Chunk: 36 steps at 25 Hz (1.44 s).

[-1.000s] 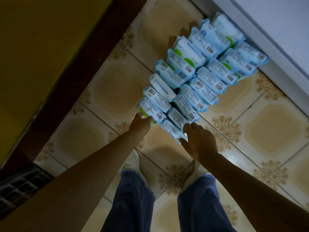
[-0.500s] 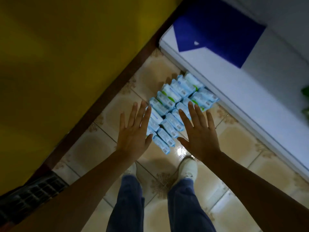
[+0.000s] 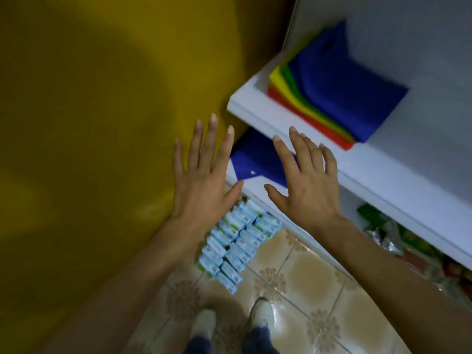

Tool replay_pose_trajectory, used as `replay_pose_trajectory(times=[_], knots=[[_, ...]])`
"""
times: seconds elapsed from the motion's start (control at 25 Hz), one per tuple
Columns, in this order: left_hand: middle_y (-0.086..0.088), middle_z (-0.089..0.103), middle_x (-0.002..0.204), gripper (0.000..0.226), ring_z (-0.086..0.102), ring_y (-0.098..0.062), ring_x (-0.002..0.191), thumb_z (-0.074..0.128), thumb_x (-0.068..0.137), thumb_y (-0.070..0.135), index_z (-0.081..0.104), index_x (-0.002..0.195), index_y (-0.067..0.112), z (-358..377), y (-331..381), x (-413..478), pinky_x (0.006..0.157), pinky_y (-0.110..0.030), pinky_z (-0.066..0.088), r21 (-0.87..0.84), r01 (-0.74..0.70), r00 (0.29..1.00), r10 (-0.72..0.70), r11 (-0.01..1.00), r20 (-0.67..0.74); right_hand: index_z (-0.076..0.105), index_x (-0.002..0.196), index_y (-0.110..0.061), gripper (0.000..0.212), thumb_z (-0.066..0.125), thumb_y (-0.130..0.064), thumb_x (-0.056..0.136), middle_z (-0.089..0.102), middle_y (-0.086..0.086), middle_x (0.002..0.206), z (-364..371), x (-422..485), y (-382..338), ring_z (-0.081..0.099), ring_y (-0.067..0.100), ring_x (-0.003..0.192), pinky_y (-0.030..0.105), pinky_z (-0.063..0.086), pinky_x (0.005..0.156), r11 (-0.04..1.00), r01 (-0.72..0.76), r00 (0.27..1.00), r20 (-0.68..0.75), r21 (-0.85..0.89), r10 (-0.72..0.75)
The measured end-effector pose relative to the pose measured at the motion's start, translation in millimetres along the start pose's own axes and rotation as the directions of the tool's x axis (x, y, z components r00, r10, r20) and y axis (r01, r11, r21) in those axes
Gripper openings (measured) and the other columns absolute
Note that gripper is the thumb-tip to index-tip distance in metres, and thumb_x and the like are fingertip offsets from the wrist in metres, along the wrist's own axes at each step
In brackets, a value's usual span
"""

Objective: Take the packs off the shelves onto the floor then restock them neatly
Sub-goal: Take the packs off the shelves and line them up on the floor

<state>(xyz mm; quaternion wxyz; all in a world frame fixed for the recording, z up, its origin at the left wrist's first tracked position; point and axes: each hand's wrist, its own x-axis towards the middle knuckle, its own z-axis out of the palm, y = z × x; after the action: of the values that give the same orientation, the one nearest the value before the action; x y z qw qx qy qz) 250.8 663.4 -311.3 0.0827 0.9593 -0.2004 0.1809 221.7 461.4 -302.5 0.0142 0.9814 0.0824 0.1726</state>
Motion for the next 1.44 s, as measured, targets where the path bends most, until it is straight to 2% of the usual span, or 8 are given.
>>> replay_pose_trajectory(times=[0.16,0.28,0.4,0.6,0.96,1.16,1.32,1.44], knots=[[-0.012,0.019,0.159,0.100,0.019,-0.030,0.145,0.073,0.074,0.044,0.018,0.151,0.014,-89,4,48,0.111,-0.057,0.024,-0.046,-0.125,0.990,0.121,0.991,-0.075,0.031,0.148,-0.017,0.088,0.072,-0.044,0.075,0.029,0.017,0.154,-109,21,1,0.029,0.035,0.141,0.054,0.019,0.113,0.990,-0.100,0.989,-0.121,-0.102,0.088],[-0.010,0.018,0.159,0.099,0.018,-0.028,0.146,0.072,0.075,0.044,0.016,0.151,0.014,-147,20,75,0.112,-0.055,0.025,-0.038,-0.259,0.957,0.251,0.965,-0.148,0.029,0.149,-0.018,0.090,0.074,-0.039,0.074,0.026,0.016,0.156,-172,20,5,0.022,0.033,0.144,0.055,0.016,0.114,0.970,-0.167,0.967,-0.219,-0.176,0.127],[-0.010,0.017,0.160,0.095,0.017,-0.027,0.147,0.069,0.078,0.044,0.015,0.151,0.016,-200,48,97,0.113,-0.052,0.023,-0.062,-0.405,0.890,0.377,0.912,-0.257,0.032,0.148,-0.018,0.088,0.076,-0.036,0.074,0.028,0.016,0.155,-230,12,10,0.023,0.032,0.144,0.054,0.016,0.114,0.942,-0.227,0.935,-0.326,-0.247,0.140],[-0.011,0.019,0.159,0.093,0.018,-0.028,0.146,0.068,0.081,0.045,0.014,0.151,0.016,-265,117,117,0.113,-0.051,0.026,-0.082,-0.570,0.788,0.515,0.818,-0.338,0.039,0.144,-0.017,0.080,0.075,-0.036,0.076,0.031,0.017,0.153,-314,-23,32,0.025,0.032,0.143,0.054,0.018,0.115,0.875,-0.370,0.878,-0.424,-0.311,0.221],[-0.009,0.022,0.158,0.095,0.022,-0.026,0.146,0.071,0.077,0.046,0.019,0.151,0.015,-315,285,90,0.113,-0.049,0.021,-0.095,-0.749,0.629,0.659,0.655,-0.413,0.039,0.143,-0.015,0.079,0.074,-0.039,0.076,0.035,0.017,0.151,-404,-177,104,0.028,0.032,0.141,0.053,0.019,0.113,0.740,-0.578,0.772,-0.526,-0.345,0.358],[-0.012,0.032,0.154,0.099,0.033,-0.029,0.141,0.077,0.070,0.045,0.023,0.147,0.014,-336,410,38,0.108,-0.053,0.032,-0.125,-0.813,0.555,0.690,0.569,-0.465,0.037,0.144,-0.017,0.079,0.074,-0.039,0.077,0.036,0.015,0.151,-453,-297,163,0.030,0.032,0.140,0.052,0.018,0.113,0.674,-0.648,0.728,-0.548,-0.355,0.411],[-0.012,0.035,0.153,0.098,0.035,-0.030,0.140,0.076,0.070,0.045,0.024,0.146,0.015,-344,501,-5,0.108,-0.053,0.032,-0.167,-0.832,0.539,0.698,0.530,-0.471,0.039,0.143,-0.016,0.076,0.072,-0.039,0.079,0.037,0.015,0.149,-492,-381,211,0.028,0.030,0.140,0.051,0.017,0.114,0.609,-0.708,0.685,-0.560,-0.358,0.467],[-0.012,0.034,0.153,0.100,0.035,-0.030,0.140,0.076,0.069,0.046,0.022,0.147,0.016,-338,550,-27,0.108,-0.052,0.032,-0.165,-0.841,0.531,0.726,0.515,-0.437,0.041,0.142,-0.016,0.074,0.072,-0.039,0.079,0.040,0.015,0.148,-508,-423,241,0.031,0.031,0.139,0.050,0.016,0.114,0.597,-0.715,0.681,-0.556,-0.365,0.476]])
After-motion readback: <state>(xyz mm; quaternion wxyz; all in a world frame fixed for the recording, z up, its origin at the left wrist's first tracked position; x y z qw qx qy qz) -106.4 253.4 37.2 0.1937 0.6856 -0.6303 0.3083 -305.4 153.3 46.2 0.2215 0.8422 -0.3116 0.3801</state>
